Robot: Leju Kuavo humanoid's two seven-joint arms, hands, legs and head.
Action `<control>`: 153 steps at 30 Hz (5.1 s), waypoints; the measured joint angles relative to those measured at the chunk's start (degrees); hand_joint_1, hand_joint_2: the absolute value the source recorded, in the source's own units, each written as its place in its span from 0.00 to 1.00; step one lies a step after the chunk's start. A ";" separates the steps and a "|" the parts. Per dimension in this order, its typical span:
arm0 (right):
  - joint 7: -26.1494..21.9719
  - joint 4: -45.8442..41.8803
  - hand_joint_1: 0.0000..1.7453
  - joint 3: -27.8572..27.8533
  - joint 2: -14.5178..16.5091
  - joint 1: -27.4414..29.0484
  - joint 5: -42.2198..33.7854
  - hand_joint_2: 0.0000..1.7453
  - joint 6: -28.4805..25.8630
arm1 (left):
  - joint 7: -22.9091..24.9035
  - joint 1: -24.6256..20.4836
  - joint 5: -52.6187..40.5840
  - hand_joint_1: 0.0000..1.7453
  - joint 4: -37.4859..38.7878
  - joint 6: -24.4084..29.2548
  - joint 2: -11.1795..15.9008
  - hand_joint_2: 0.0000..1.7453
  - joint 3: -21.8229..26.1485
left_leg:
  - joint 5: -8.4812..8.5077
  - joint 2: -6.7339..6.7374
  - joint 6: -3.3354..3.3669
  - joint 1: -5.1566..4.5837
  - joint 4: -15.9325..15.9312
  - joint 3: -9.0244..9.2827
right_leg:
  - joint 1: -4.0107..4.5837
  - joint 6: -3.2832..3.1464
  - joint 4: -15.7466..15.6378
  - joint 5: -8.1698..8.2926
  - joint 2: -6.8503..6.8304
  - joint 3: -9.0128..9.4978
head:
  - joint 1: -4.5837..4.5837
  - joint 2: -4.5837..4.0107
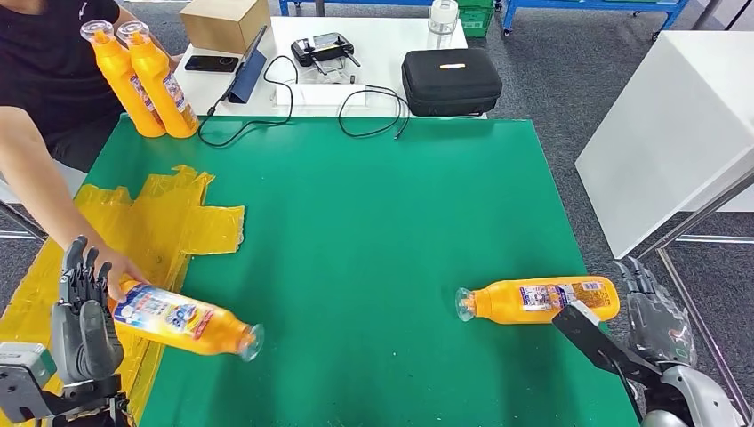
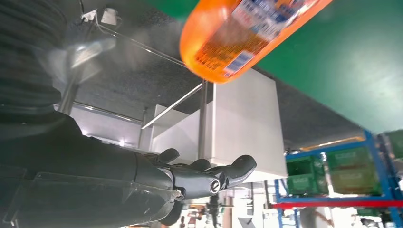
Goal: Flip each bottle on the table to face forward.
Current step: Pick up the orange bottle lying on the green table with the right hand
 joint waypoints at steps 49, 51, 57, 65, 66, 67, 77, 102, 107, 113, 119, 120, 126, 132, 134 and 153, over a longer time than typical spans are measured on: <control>4.53 13.69 0.00 15.82 -16.23 -9.10 5.27 1.00 7.59 | 1.01 -1.33 4.52 0.00 1.53 -1.10 0.42 0.00 0.50 | 0.02 -0.02 0.01 -0.03 0.01 -0.01 | -0.04 0.01 0.01 0.01 -0.01 0.01 | 0.00 0.00; 4.50 14.68 0.00 16.58 -16.12 -9.86 5.89 1.00 7.65 | 1.08 -1.40 4.59 0.00 1.54 -1.05 0.44 0.00 0.50 | 0.02 0.00 0.01 -0.03 0.01 -0.02 | -0.03 0.01 0.01 0.01 0.00 0.01 | 0.01 0.00; 4.05 20.37 0.00 20.68 -15.08 -13.94 8.24 1.00 7.82 | 1.27 -2.10 5.21 0.00 1.82 -0.54 0.63 0.00 0.20 | 0.03 0.00 0.03 -0.03 0.01 -0.01 | -0.03 0.01 0.01 0.01 0.00 0.01 | -0.01 0.00; 3.70 27.95 0.00 25.04 -14.11 -19.30 9.06 1.00 8.15 | 1.33 -2.64 5.85 0.00 2.42 -0.16 1.16 0.00 -0.03 | 0.05 0.05 0.05 -0.02 0.01 0.05 | -0.02 0.01 0.01 0.01 0.01 0.05 | 0.02 0.00; 3.70 28.37 0.00 25.27 -14.08 -19.67 9.06 1.00 8.16 | 1.34 -2.67 5.85 0.00 2.49 -0.13 1.21 0.00 -0.04 | 0.05 0.06 0.05 -0.02 0.01 0.06 | -0.02 0.01 0.01 0.01 0.01 0.05 | 0.01 0.00; 3.69 28.70 0.00 25.46 -14.06 -19.97 9.07 1.00 8.16 | 1.34 -2.69 5.85 0.00 2.52 -0.10 1.26 0.00 -0.05 | 0.05 0.06 0.05 -0.02 0.01 0.07 | -0.02 0.01 0.01 0.01 0.02 0.05 | 0.01 0.00; 2.86 34.56 1.00 27.53 -13.39 -23.70 8.94 1.00 8.08 | 1.28 -3.26 6.82 0.00 3.29 0.16 1.70 0.00 -0.48 | -0.03 0.45 0.04 0.02 -0.01 0.55 | 0.01 0.08 -0.04 0.15 0.50 0.09 | 0.02 0.00; -2.34 28.06 1.00 29.00 -11.07 -20.66 -22.19 1.00 8.99 | 4.59 -3.01 13.41 0.00 6.65 -6.89 3.02 1.00 -2.93 | 0.12 0.88 0.22 0.15 -0.02 0.52 | 0.18 0.00 -0.09 0.54 0.94 0.33 | 0.03 0.00; -0.93 15.10 1.00 31.54 -6.27 -17.14 -24.58 1.00 3.16 | 5.97 -0.16 16.57 0.00 6.64 -12.92 2.17 1.00 -5.42 | 0.25 0.77 0.09 0.13 -0.02 0.09 | 0.12 0.00 0.02 0.54 0.87 -0.15 | -0.01 0.00; -0.93 4.95 1.00 34.65 -1.98 -16.41 -24.38 1.00 -0.49 | 5.25 1.97 15.17 0.00 5.33 -15.21 1.72 1.00 -9.48 | 0.25 0.60 0.08 0.11 -0.01 -0.14 | 0.10 -0.03 0.02 0.50 0.71 -0.29 | 0.01 0.00; -1.42 2.27 1.00 36.03 0.56 -16.27 -25.51 1.00 -0.93 | 4.65 2.54 13.58 0.00 4.08 -15.01 1.72 1.00 -12.51 | 0.25 0.59 0.09 0.08 -0.01 -0.21 | 0.08 -0.03 0.01 0.50 0.70 -0.35 | 0.01 0.00; -1.51 2.16 1.00 36.16 0.90 -16.29 -25.91 1.00 -0.93 | 4.47 2.58 13.45 0.00 3.96 -15.02 1.73 1.00 -12.87 | 0.25 0.59 0.09 0.08 -0.01 -0.21 | 0.08 -0.03 0.01 0.50 0.70 -0.35 | 0.01 0.00; -2.34 2.83 1.00 37.30 3.62 -17.85 -30.75 1.00 -0.63 | 2.87 2.23 12.30 0.00 3.28 -13.78 1.88 1.00 -16.44 | 0.26 0.60 0.09 0.09 -0.01 -0.21 | 0.09 -0.03 0.02 0.51 0.70 -0.36 | 0.01 0.00; -2.62 4.50 1.00 38.69 6.09 -20.49 -33.69 1.00 -0.66 | 2.29 1.62 12.34 0.00 3.28 -12.88 2.35 1.00 -19.31 | 0.28 0.59 0.10 0.10 -0.01 -0.22 | 0.09 -0.03 0.02 0.51 0.69 -0.36 | 0.01 0.00; -2.62 4.89 1.00 38.88 6.50 -20.89 -34.02 1.00 -0.70 | 2.26 1.58 12.32 0.00 3.28 -12.77 2.50 1.00 -19.76 | 0.28 0.58 0.10 0.10 -0.01 -0.23 | 0.09 -0.03 0.03 0.51 0.69 -0.36 | 0.01 0.00; -1.37 20.43 1.00 43.27 16.02 -31.65 -40.03 1.00 -1.04 | 3.00 -2.36 12.44 0.00 4.15 -11.45 3.46 1.00 -23.72 | 0.35 0.57 0.07 0.12 -0.02 -0.26 | 0.10 -0.03 0.06 0.52 0.67 -0.40 | 0.02 0.00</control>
